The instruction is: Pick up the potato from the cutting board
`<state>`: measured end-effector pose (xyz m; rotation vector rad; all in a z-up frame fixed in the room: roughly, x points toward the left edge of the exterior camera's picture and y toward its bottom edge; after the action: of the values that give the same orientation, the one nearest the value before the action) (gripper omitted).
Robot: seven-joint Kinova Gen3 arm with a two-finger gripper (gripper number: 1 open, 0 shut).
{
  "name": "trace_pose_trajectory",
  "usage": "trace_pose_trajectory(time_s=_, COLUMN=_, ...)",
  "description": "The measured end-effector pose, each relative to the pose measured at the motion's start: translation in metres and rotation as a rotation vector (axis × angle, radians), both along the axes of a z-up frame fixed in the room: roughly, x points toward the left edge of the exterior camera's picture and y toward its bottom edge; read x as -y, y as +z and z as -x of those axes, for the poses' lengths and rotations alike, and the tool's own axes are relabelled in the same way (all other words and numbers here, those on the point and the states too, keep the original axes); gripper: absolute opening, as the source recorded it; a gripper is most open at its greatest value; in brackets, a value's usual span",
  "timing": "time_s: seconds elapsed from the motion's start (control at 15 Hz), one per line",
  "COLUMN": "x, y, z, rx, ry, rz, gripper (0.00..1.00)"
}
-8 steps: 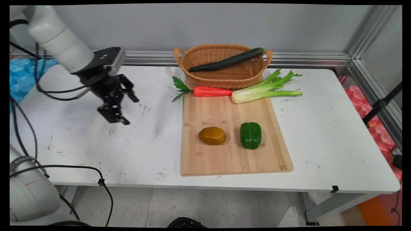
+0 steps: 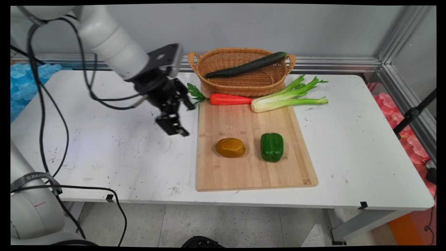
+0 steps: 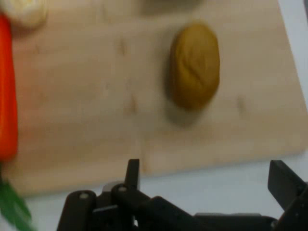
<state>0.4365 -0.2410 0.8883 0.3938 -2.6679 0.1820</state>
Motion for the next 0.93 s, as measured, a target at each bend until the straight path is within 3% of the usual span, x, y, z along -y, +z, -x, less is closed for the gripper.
trace_pose_trajectory(time_s=0.33, x=0.01, y=-0.011, z=0.059, rx=-0.021, ry=-0.022, rz=0.072, gripper=1.0)
trace_pose_trajectory(time_s=0.93, x=0.017, y=-0.051, z=0.106, rx=-0.023, ry=-0.012, rz=0.13, gripper=1.0)
